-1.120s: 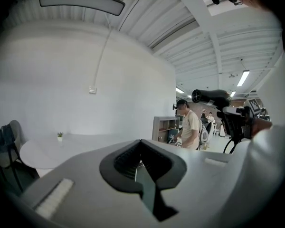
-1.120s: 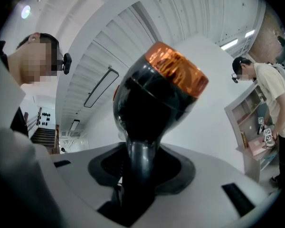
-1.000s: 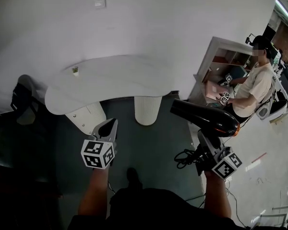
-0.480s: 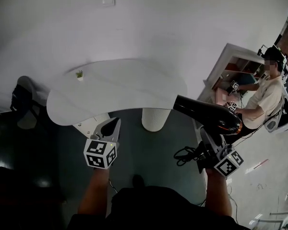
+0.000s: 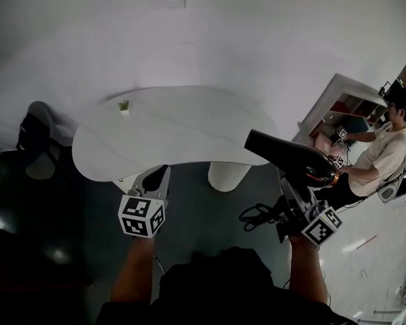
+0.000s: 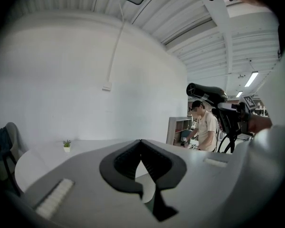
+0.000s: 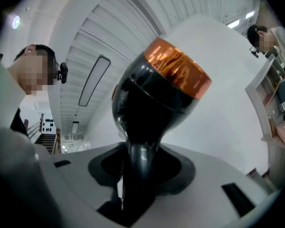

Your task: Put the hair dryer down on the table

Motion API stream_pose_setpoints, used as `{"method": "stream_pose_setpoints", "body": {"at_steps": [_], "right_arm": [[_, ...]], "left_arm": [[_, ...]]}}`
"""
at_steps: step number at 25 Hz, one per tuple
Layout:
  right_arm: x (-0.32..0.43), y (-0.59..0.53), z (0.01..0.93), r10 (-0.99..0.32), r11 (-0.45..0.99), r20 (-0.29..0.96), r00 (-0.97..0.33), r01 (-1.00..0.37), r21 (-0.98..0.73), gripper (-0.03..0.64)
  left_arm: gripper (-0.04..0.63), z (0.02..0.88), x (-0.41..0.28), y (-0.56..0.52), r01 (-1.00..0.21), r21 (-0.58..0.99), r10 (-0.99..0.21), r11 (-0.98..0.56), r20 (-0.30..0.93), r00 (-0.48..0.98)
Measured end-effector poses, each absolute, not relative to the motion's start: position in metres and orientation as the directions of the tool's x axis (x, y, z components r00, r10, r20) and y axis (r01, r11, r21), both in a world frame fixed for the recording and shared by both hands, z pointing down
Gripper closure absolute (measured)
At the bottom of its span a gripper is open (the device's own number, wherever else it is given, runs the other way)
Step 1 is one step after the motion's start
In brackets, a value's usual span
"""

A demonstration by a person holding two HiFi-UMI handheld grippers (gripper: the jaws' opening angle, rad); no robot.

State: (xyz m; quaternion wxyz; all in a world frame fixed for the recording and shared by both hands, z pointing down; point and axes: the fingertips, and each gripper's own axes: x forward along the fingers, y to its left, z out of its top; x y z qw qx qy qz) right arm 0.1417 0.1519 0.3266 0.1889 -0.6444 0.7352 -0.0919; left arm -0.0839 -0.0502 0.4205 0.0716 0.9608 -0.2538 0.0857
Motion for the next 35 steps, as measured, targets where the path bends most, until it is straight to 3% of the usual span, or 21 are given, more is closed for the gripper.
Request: {"method": "stream_pose_setpoints", "body": {"at_steps": [14,29,35], "right_arm": [[0.158,0.046,0.344,-0.963,0.269,-0.144,-0.230,-0.873,-0.407,0.454],[0.293,-0.126,0.386,-0.923,0.371,-0.105,-0.369,-0.787,-0.493,0.454],[0.321,-0.164,0.393,-0.896,0.425,-0.094,-0.434,-0.775,-0.469,0.454]], "left_arm": [[0.584,0.439,-0.098,-0.118,-0.615,0.112,-0.579,-0.781,0.239,0.779],[0.584,0.457,0.033,-0.236,-0.691,0.098,-0.627,-0.717,0.344,0.699],[0.584,0.461,0.053,-0.252,-0.734,0.114,-0.661,-0.669,0.360,0.658]]}}
